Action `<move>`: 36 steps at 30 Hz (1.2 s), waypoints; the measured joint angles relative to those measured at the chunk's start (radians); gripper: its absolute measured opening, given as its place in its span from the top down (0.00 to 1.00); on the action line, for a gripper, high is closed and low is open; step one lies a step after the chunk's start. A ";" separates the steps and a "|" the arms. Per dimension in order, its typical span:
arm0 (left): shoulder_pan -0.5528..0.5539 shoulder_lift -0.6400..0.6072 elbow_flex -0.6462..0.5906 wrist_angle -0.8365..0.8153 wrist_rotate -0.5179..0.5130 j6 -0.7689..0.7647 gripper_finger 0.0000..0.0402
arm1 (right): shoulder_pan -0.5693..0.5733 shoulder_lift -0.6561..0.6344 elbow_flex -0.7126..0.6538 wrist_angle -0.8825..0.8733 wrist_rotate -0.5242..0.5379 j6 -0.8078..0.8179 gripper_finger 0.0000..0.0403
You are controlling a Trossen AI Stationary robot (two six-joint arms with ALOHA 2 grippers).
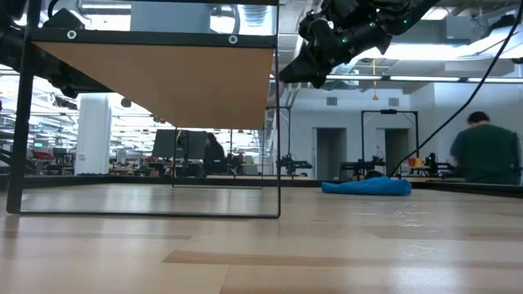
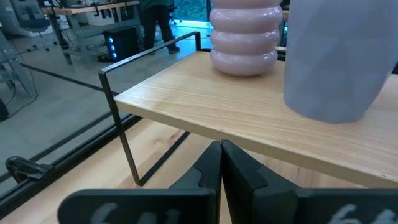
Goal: Stack small to large cups/mugs on shelf
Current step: Put the light purple mug on the shelf
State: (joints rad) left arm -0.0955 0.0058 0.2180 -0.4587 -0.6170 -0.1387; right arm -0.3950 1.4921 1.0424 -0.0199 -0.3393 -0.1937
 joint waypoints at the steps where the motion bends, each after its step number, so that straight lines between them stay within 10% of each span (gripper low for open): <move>1: 0.000 0.000 0.000 0.000 0.000 0.000 1.00 | 0.000 0.000 0.000 0.000 0.000 0.000 0.87; 36: 0.000 0.000 0.000 0.000 0.000 0.001 1.00 | 0.018 0.002 0.000 0.070 0.034 0.044 0.87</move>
State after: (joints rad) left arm -0.0953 0.0059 0.2180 -0.4587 -0.6170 -0.1379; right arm -0.3766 1.4944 1.0420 0.0505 -0.3052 -0.1493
